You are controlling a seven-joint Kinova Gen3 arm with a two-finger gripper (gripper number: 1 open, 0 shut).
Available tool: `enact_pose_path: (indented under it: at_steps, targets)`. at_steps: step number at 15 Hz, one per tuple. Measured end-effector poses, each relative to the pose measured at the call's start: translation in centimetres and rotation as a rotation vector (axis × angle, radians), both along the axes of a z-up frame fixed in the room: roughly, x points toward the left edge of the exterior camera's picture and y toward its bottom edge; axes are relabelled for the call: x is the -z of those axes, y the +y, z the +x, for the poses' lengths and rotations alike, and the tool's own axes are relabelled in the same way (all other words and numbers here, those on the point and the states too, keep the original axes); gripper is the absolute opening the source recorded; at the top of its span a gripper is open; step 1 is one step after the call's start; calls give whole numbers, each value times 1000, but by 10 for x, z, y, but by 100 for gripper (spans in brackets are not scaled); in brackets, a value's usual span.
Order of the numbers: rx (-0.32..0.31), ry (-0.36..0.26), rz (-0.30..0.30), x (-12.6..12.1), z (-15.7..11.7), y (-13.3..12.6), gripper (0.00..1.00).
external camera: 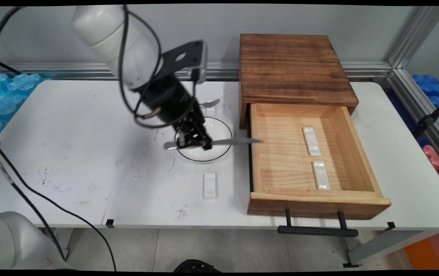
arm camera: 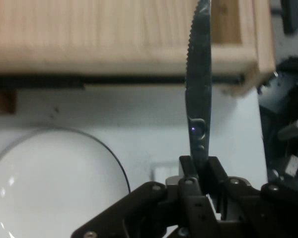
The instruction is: Place the picked object into the drawer
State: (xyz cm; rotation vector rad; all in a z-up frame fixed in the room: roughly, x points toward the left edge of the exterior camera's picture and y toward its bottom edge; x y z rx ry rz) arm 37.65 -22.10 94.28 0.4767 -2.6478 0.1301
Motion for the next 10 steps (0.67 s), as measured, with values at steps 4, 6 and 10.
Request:
enact_pose_path:
  at_steps: [4,6,10]
  targets:
    - [-9,35,-30,-14,-25,-21,0]
    - [-18,51,-41,-16,-39,-29,0]
    - [-37,80,-57,-15,-73,-46,0]
